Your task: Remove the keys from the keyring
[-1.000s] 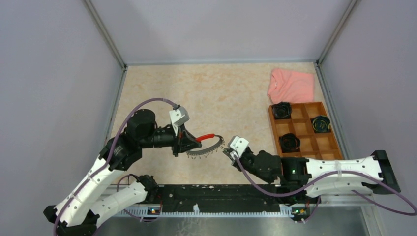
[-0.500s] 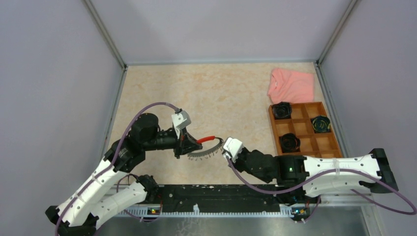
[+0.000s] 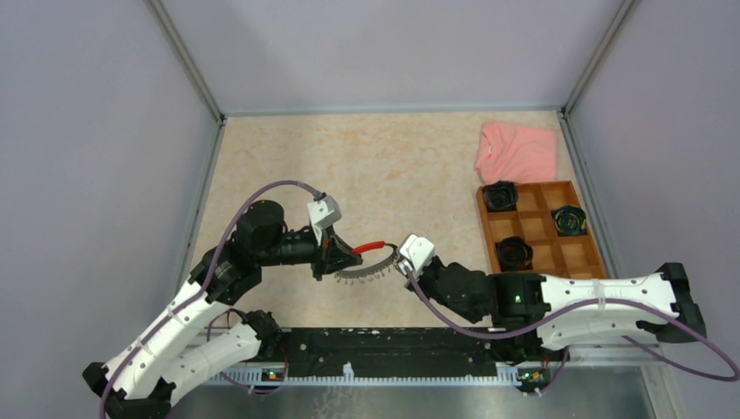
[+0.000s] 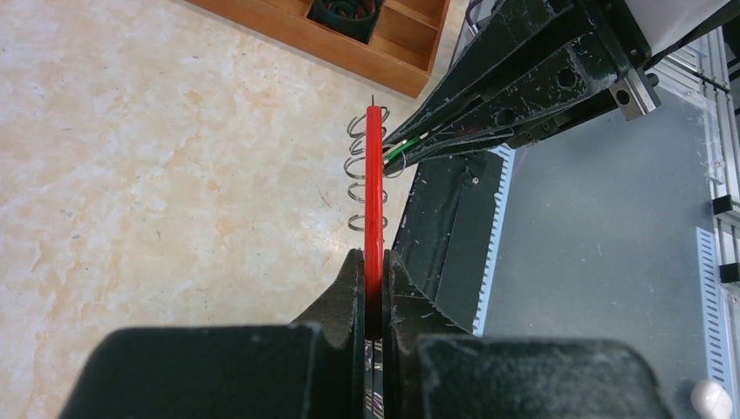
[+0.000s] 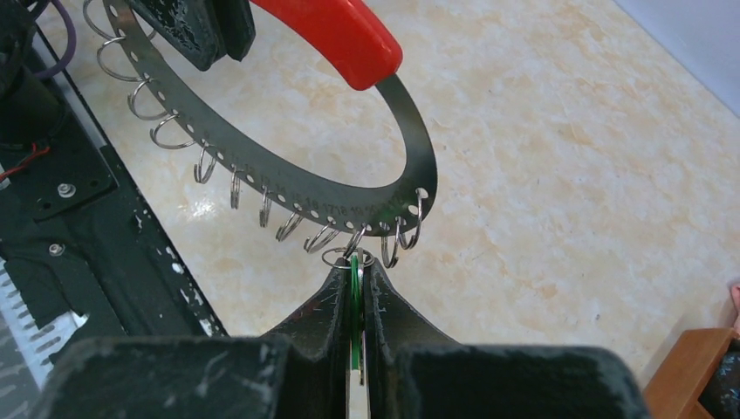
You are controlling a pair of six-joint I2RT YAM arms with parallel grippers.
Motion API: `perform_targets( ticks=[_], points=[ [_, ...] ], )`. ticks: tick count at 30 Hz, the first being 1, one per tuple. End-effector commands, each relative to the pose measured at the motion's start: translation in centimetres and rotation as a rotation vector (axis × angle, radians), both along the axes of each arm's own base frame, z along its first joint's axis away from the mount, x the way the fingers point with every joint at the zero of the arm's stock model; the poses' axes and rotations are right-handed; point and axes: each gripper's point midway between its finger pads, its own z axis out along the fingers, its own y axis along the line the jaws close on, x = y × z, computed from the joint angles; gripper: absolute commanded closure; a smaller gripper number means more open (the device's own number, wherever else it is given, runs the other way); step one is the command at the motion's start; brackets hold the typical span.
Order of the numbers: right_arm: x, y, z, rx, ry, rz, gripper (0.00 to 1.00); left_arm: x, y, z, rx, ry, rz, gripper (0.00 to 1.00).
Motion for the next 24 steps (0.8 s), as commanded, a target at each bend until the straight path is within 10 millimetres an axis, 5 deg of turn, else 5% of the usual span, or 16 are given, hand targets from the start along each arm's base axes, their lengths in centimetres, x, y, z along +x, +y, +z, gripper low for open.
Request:
perform_targets(
  ticks=[1, 11, 24],
  points=[
    [0.2, 0.6, 2.8, 0.087, 0.003, -0.041, 1.0, -0.1, -0.6, 0.8, -0.042, -0.017, -0.027, 1.0],
    [0.6, 0.4, 3.4, 0.118, 0.009, -0.084, 1.0, -0.3, -0.6, 0.3, -0.039, 0.01, -0.025, 1.0],
    [-0.2, -0.2, 3.0, 0.145, 0.03, -0.027, 1.0, 2.0, -0.5, -0.8, -0.024, 0.089, 0.129, 1.0]
  ],
)
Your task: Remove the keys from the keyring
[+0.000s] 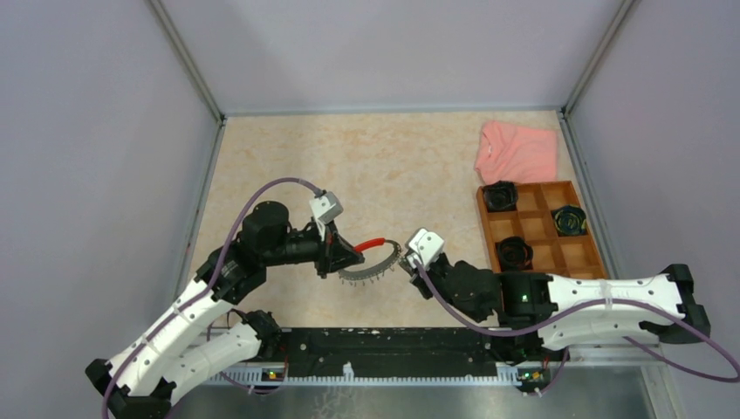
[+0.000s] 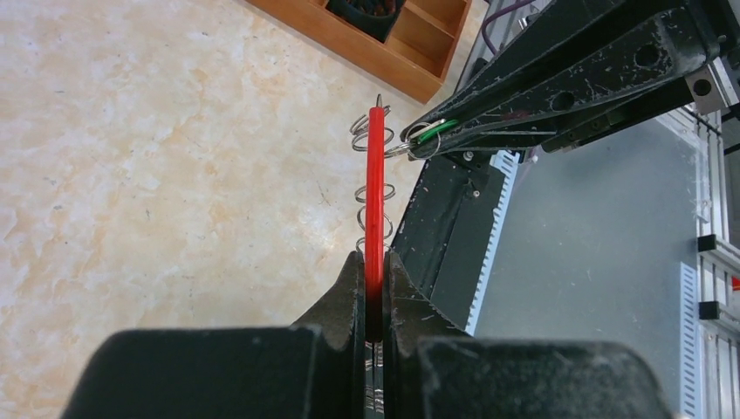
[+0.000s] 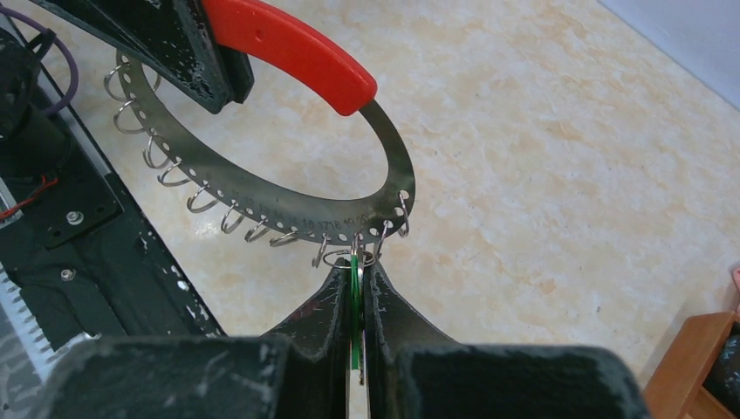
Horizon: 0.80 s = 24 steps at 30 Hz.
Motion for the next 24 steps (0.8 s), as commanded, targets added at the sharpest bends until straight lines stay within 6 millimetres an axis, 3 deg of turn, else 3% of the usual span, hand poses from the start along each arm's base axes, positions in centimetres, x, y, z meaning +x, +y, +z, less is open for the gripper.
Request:
perform_targets(
  ticks=[1, 7, 13, 24],
  points=[
    [-0.8, 0.3, 1.8, 0.086, 0.016, 0.031, 1.0, 1.5, -0.3, 0.6, -0.024, 0.003, 0.079, 1.0],
    [-0.9, 0.0, 0.4, 0.054, 0.036, 0.03, 1.0, 2.4, 0.0, 1.6, -0.042, 0.004, 0.149, 1.0],
    [-0.4, -0.6, -1.3, -0.006, 0.041, -0.022, 1.0, 1.7, -0.4, 2.8, -0.104, 0.005, 0.114, 1.0],
    [0.2, -1.0, -1.9, -0.036, 0.024, -0.061, 1.0, 0.4, -0.8, 2.5, -0.157, 0.021, 0.059, 1.0]
  ],
)
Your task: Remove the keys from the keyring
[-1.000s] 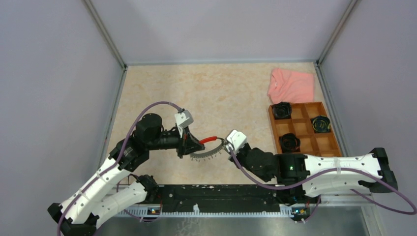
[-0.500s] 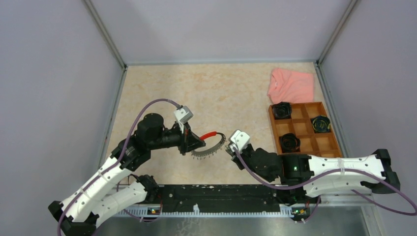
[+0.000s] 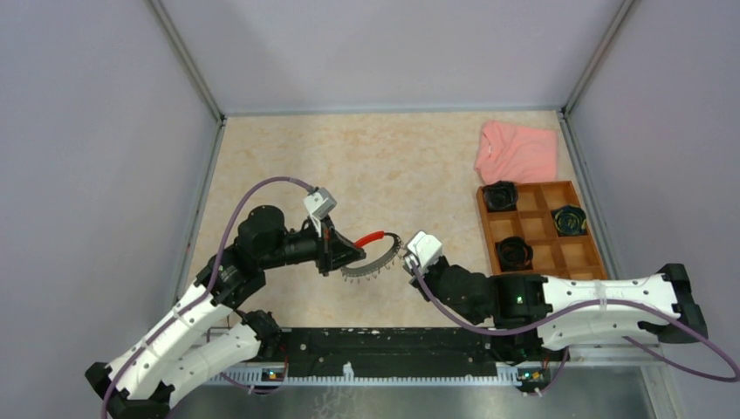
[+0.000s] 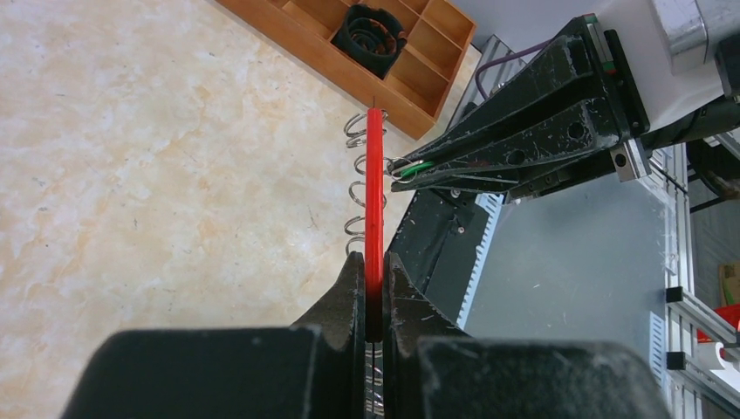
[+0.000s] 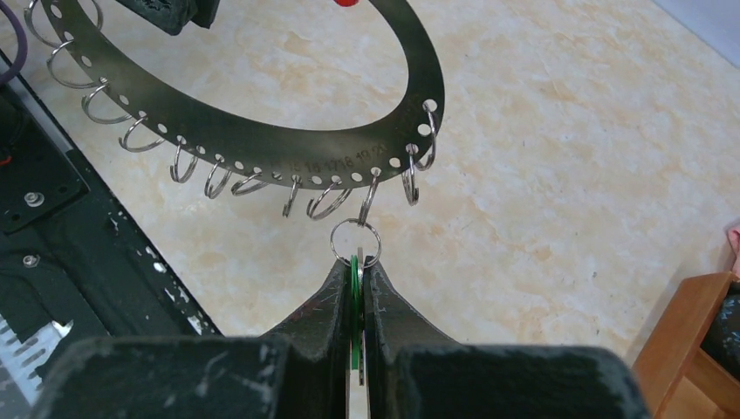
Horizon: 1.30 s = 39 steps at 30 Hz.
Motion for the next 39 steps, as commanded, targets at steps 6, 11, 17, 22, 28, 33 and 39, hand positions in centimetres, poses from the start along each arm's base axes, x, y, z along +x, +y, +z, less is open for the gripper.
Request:
perform_targets(
  ticks=[6, 11, 17, 22, 28, 33, 39],
  points=[
    [-0.2, 0.4, 0.8, 0.011, -0.012, 0.004, 1.0, -0.9, -0.3, 0.9, -0.056, -0.087, -0.077, 1.0],
    [-0.2, 0.8, 0.8, -0.013, -0.011, 0.013, 1.0, -1.2, -0.7, 0.3, -0.033, -0.09, -0.125, 1.0],
    [-0.1, 1.2, 0.9, -0.017, -0.013, 0.005, 1.0, -1.0, -0.8, -0.4, -0.009, -0.074, -0.125, 1.0],
    [0.2, 1.0, 1.2, -0.016, -0.022, -0.013, 1.0, -0.8, -0.7, -1.2, 0.011, -0.061, -0.112, 1.0],
    [0.1, 1.2, 1.1, -0.03, -0.018, -0.009, 1.0, -0.6, -0.6, -1.7, 0.024, -0.058, -0.107, 1.0],
    [0.2, 1.2, 1.0, -0.038, -0.015, -0.014, 1.0, -0.6, -0.7, -1.9, 0.03, -0.056, -0.112, 1.0],
    [0.5, 1.0, 1.4, -0.011, 0.007, -0.028, 1.0, -0.7, -0.6, -2.1, 0.034, -0.057, -0.118, 1.0]
  ],
)
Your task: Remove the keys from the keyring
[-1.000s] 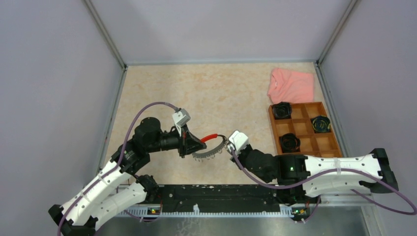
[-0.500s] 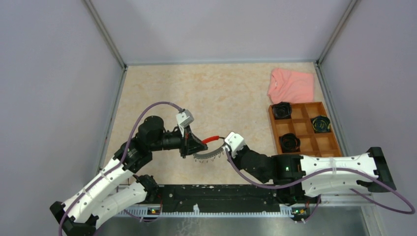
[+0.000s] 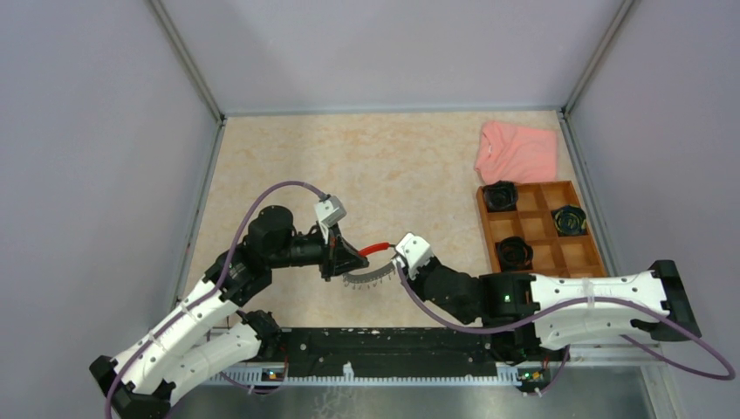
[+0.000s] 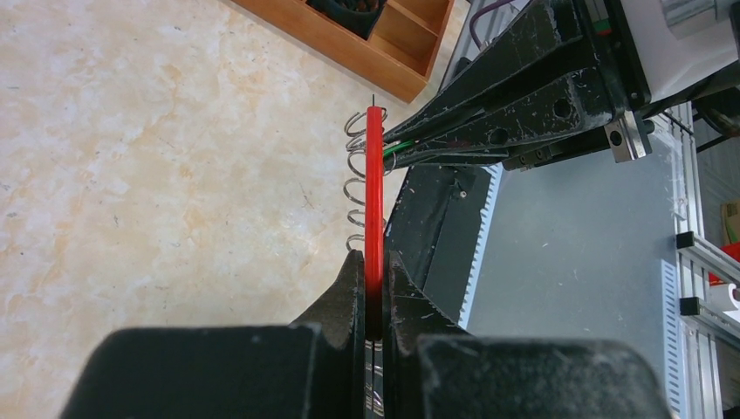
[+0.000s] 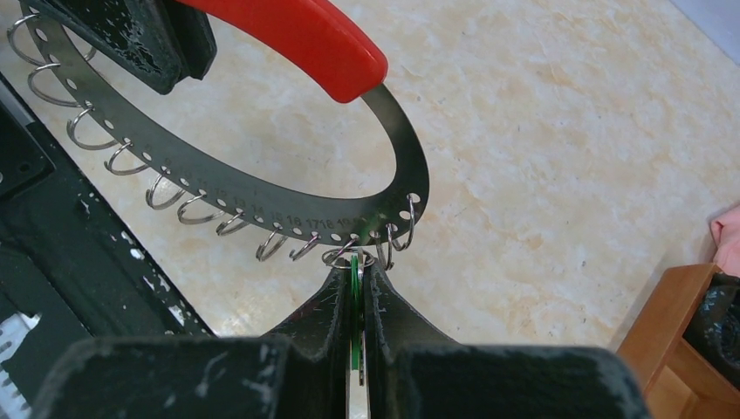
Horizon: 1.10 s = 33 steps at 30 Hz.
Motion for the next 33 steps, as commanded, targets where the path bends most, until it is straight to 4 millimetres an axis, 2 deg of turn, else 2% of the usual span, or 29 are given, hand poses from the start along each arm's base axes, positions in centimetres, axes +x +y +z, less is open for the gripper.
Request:
perform_targets(
  ticks=[1, 18, 33],
  points=[
    [0.3, 0.5, 2.7, 0.084, 0.011, -0.018, 1.0, 0.2, -0.1, 0.3, -0.008, -0.036, -0.009, 1.0],
    [0.8, 0.4, 2.8, 0.123, 0.04, -0.036, 1.0, -0.1, -0.3, 0.0, -0.01, -0.024, -0.03, 1.0],
    [1.1, -0.6, 2.6, 0.141, 0.048, -0.073, 1.0, -0.2, -0.2, 0.1, -0.012, -0.024, -0.029, 1.0]
  ],
)
